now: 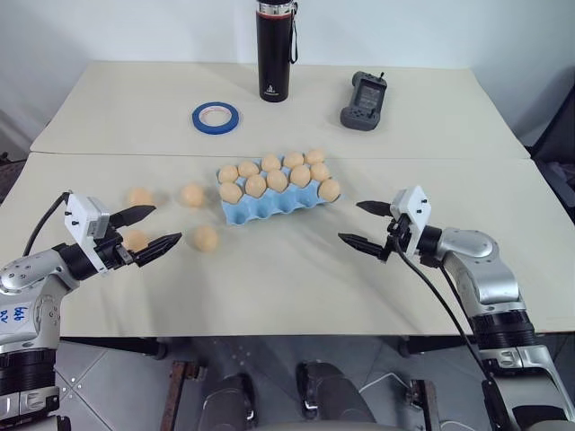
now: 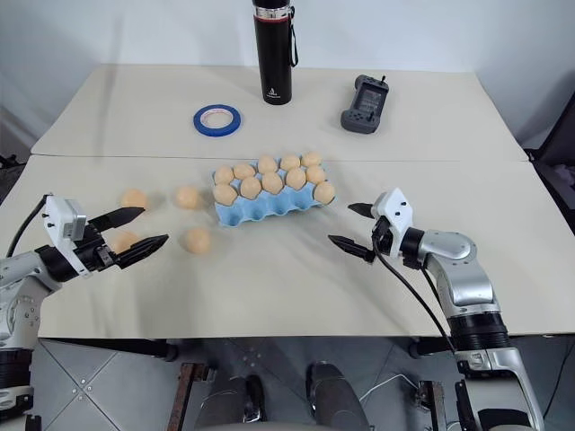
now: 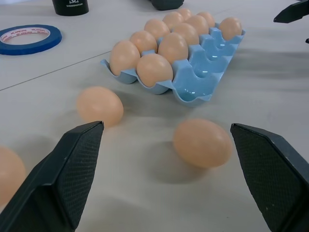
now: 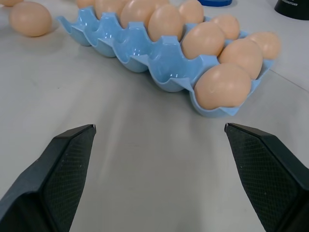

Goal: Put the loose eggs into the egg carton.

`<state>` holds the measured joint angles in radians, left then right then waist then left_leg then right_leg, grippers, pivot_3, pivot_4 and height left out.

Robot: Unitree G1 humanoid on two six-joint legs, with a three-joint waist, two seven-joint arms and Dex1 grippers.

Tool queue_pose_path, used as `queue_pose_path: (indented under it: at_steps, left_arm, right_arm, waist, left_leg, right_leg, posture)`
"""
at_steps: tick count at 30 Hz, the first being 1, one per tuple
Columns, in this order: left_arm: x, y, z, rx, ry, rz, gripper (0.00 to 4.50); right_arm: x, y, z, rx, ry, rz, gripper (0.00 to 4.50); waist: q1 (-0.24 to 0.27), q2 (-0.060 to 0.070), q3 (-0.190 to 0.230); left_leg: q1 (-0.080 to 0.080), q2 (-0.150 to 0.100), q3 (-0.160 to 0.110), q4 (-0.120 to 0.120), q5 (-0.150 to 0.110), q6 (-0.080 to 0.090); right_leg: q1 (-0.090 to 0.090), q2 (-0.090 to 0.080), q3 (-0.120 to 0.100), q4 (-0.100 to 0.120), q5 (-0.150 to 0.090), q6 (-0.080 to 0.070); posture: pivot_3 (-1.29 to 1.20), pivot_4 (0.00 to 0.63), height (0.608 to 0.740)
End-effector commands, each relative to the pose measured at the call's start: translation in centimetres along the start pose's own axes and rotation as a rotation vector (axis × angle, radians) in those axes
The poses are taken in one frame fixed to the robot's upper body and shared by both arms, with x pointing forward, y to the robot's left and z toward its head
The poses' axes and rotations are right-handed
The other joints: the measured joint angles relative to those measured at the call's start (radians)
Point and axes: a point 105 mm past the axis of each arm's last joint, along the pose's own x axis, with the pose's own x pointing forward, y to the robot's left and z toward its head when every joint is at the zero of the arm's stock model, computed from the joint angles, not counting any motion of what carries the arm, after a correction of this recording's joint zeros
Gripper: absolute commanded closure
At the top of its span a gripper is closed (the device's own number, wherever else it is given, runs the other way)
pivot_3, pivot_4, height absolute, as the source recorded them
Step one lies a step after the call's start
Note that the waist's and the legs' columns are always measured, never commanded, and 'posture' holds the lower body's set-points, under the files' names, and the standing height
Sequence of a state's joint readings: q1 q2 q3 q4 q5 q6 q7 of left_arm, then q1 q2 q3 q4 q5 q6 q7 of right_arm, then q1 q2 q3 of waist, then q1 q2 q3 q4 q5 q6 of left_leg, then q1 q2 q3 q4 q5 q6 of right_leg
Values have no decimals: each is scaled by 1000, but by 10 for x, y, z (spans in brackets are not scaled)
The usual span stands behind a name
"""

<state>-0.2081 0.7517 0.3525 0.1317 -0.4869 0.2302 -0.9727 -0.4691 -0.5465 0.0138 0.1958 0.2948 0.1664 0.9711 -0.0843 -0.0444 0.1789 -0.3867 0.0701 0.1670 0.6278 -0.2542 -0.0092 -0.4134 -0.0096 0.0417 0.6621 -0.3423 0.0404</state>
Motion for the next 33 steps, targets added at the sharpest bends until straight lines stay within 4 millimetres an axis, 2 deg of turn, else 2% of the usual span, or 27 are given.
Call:
queue_pose_path:
  at_steps: [1,5,11,14,21,25,28,30,33]
  left_arm:
    - [-1,3,11,19,-31,21,16]
    - [1,6,22,10,-72,53,16]
    - [-4,11,29,62,-42,136,16]
    - [-23,6,33,64,-44,237,16]
    - [-63,-8,24,33,-49,453,16]
    - [-86,-30,5,-14,0,499,16]
    - [-100,-33,-6,-38,37,531,16]
    - [-101,-33,-8,-42,42,538,16]
    - [-89,-30,-3,-27,15,530,16]
  right_arm:
    - [-2,-7,13,-44,-37,-17,0]
    - [-2,-8,13,-46,-40,-24,0]
    - [-4,-8,12,-44,-40,-28,0]
    - [-8,-6,10,-31,-35,-25,0]
    - [-12,-5,6,-9,-21,-15,0]
    - [-12,-7,5,-4,-9,-12,0]
    - [-9,-10,6,-9,-3,0,0]
    - [-6,-11,8,-14,-5,6,0]
    - [0,-13,13,-22,-17,11,0]
  waist:
    - [0,0,0]
    - [0,0,0]
    - [-1,0,0]
    - [-5,0,0]
    - [0,0,0]
    - [-3,0,0]
    - [-2,0,0]
    - [0,0,0]
    - [1,0,0]
  left_leg:
    - [0,0,0,0,0,0]
    - [0,0,0,0,0,0]
    - [0,0,0,1,0,0]
    - [0,1,0,0,0,0]
    - [0,1,-1,1,-1,0]
    - [1,0,-1,2,-1,1]
    - [1,1,-2,1,-3,4]
    - [1,1,-4,1,-3,3]
    - [1,0,-6,1,-4,3]
  right_leg:
    - [0,0,0,0,0,0]
    - [0,0,0,0,0,0]
    - [0,0,0,0,0,0]
    - [0,0,1,0,0,0]
    - [1,0,0,0,0,0]
    - [3,0,0,-1,1,0]
    - [3,0,-1,-1,0,-1]
    - [3,0,-3,-1,0,-3]
    - [4,-1,-5,-1,0,-4]
  posture:
    - [0,150,740]
    - [0,150,740]
    - [0,150,740]
    - [0,150,740]
    - [0,150,740]
    - [0,150,740]
    - [0,150,740]
    - [0,150,740]
    - [0,150,740]
